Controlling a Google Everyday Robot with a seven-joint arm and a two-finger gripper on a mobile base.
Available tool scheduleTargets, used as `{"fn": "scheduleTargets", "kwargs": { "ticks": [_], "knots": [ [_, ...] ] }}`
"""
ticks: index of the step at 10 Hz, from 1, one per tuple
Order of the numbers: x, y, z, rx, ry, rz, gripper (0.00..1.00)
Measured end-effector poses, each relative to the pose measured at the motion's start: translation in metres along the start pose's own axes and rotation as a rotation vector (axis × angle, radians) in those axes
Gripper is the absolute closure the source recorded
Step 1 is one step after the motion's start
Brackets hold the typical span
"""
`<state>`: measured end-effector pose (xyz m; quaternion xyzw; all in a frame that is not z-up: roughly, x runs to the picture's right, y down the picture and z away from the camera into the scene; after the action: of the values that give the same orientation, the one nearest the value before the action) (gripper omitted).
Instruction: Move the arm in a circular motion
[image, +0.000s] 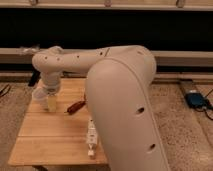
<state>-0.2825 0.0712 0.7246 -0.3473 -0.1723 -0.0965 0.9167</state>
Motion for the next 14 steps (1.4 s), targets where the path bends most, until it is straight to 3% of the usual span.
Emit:
{"fn": "scheduleTargets", "kwargs": {
  "ticks": [1,3,6,8,10,11,14],
  "knots": [
    [-0.014,0.030,-0.003,-0.015,0.003,-0.058,0.25],
    [-0.018,0.084,-0.012,-0.043,0.019,-0.143,0.25],
    [0.010,0.147,-0.029,-0.077,0.036,-0.161,0.25],
    [0.054,0.182,-0.038,-0.093,0.044,-0.080,0.25],
    [0.098,0.201,-0.044,-0.090,0.046,0.025,0.25],
    [0.136,0.201,-0.047,-0.077,0.044,0.115,0.25],
    [0.200,0.175,-0.049,-0.021,0.018,0.286,0.25]
  ]
}}
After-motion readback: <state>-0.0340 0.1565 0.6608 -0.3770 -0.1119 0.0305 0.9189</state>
